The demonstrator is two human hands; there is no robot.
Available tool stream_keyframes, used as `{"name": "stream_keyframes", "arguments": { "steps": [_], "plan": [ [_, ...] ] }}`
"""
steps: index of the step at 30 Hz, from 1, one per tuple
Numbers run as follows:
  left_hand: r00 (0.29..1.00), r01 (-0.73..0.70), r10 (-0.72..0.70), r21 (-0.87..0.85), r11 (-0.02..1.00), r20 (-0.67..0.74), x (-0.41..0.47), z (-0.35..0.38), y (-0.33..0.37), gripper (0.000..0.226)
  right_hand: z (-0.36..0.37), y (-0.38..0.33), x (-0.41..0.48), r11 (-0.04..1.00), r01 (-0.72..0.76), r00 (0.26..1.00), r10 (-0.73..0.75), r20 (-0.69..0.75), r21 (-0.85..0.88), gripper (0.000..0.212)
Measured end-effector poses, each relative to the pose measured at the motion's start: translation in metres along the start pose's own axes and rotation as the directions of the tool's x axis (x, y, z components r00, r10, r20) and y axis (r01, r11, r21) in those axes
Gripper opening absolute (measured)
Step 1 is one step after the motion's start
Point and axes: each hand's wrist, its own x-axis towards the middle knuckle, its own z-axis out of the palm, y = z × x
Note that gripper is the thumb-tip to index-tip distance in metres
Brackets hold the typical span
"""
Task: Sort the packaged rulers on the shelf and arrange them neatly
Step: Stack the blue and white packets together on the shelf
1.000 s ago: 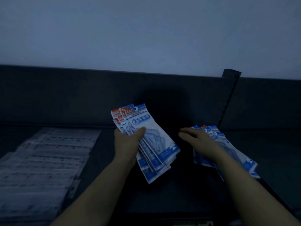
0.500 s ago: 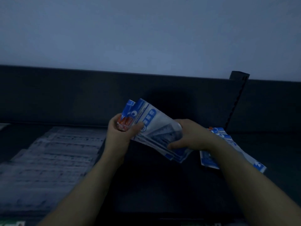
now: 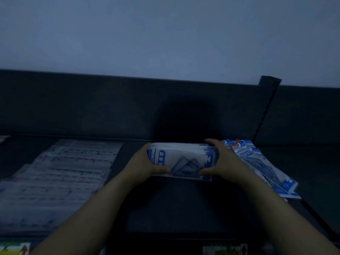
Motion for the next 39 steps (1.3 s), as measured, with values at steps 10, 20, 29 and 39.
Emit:
{"name": "stream_keyframes", "arguments": {
  "steps": [10,20,29,39],
  "plan": [
    [0.998,-0.028,0.03,0.035,0.999,-0.048,0.006,0.017,0.002,0.068,0.019,0.014,0.009,0.971,0.039,0.997,-0.021,-0.078,0.234,0.088],
    [0.998,0.019,-0.014,0.081,0.997,-0.067,0.07,0.031,0.017,0.07,-0.002,0.026,0.067,0.998,-0.042,0.999,0.042,-0.003,0.049,0.088],
    [0.998,-0.023,0.048,0.505,0.863,-0.036,0.094,0.024,0.016,0.125,0.004,0.029,0.087,0.895,0.038,0.999,-0.028,0.029,-0.445,0.099],
    [0.967,-0.241,0.039,0.854,0.461,0.252,0.081,0.054,-0.006,0.075,0.028,0.038,0.08,0.86,0.11,0.982,-0.017,0.187,-0.499,0.075]
  ]
}}
